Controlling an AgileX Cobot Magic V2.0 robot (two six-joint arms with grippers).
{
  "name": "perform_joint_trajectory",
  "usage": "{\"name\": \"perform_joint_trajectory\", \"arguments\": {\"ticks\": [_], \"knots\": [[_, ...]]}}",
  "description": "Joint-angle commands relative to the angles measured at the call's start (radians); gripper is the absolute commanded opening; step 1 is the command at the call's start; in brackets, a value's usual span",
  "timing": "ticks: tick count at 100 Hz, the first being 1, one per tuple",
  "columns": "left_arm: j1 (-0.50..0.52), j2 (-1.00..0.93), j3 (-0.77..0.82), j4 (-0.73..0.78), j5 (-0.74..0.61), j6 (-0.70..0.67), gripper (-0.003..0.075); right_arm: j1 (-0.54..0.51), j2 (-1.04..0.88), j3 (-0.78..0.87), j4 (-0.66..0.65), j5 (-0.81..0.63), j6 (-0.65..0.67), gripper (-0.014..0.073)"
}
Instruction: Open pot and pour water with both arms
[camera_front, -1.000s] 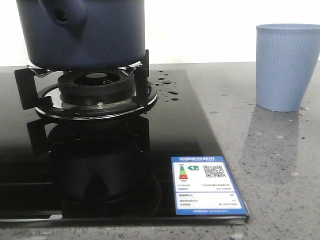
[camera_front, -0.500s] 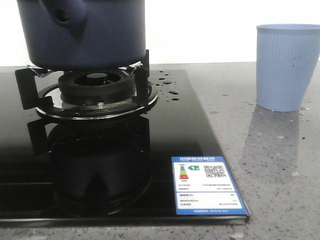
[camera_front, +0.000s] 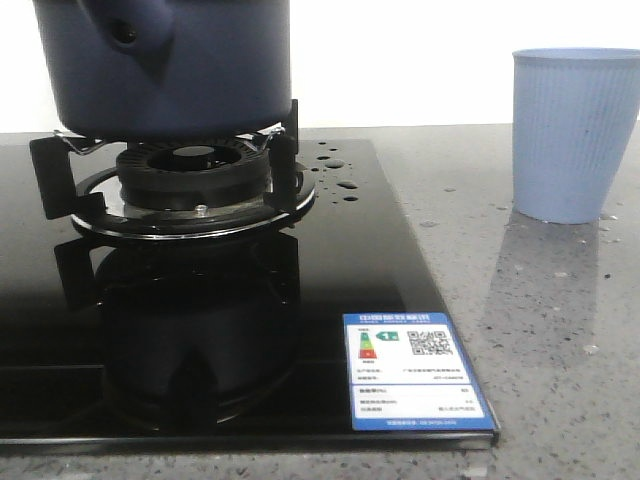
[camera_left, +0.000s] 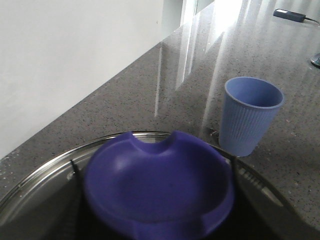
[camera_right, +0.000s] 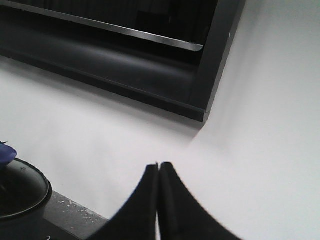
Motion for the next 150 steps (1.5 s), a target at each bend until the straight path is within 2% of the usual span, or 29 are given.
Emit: {"name": "perform_joint_trajectory", "arguments": {"ticks": [1,32,37,52,60,67,72,77,83,88,97,107,117,136,150], "knots": [[-0.015,-0.03,-0.037,-0.115,0.027,0.002,0.027,-0.006,0.008,-0.034,0.027,-0.019,0.001,-0.0067],[-0.015,-0.025,-0.037,-0.164,0.022,0.034,0.0288,-0.006,0.008,-0.034,0.027,-0.031,0.001,-0.0067],[-0.015,-0.025,-0.037,-0.16,0.022,0.034,0.0334,-0.006,0.008,-0.034,0.027,-0.031,0.001,-0.0067],[-0.015,-0.025,-0.037,-0.161,0.02,0.026,0.0569,-0.006,0.008,-0.034,0.027,-0.031,0.001,-0.0067],[-0.012,-0.029,-0.037,-0.186,0.04,0.017,0.0615,-0.006,0.008,-0.034,0.027,-0.031,0.001,-0.0067],[0.002,-0.049,-0.044,-0.222,0.086,0.017,0.0595,-0.006,0.008,-0.034,0.027,-0.031,0.001,-0.0067],[0.017,-0.074,-0.044,-0.257,0.105,-0.008,0.0554,-0.006,0.008,-0.034,0.027,-0.031,0.001,-0.0067],[0.035,-0.111,-0.044,-0.278,0.105,-0.043,0.0469,-0.006,0.006,-0.034,0.024,-0.031,0.001,-0.0067],[0.069,-0.172,-0.042,-0.28,0.077,-0.075,0.0291,-0.006,-0.002,-0.027,-0.021,-0.033,0.001,-0.0067],[0.1,-0.236,-0.032,-0.276,0.028,-0.091,0.0185,-0.006,-0.017,-0.011,-0.062,-0.039,0.004,-0.0067],[0.17,-0.343,0.003,-0.247,-0.066,-0.121,0.0079,-0.006,-0.058,0.048,-0.093,-0.037,0.031,-0.0067],[0.261,-0.488,0.105,-0.202,-0.146,-0.137,0.0063,-0.006,-0.132,0.148,-0.098,-0.006,0.034,-0.0067],[0.303,-0.627,0.259,-0.2,-0.238,-0.137,0.0063,-0.006,-0.217,0.259,-0.098,0.067,0.034,-0.0067],[0.224,-0.778,0.607,-0.222,-0.346,-0.065,0.0062,-0.006,-0.394,0.412,-0.098,0.204,0.034,-0.0067],[0.187,-0.902,0.821,-0.347,-0.398,-0.02,0.0062,-0.006,-0.456,0.43,-0.098,0.21,0.034,-0.0067]]}}
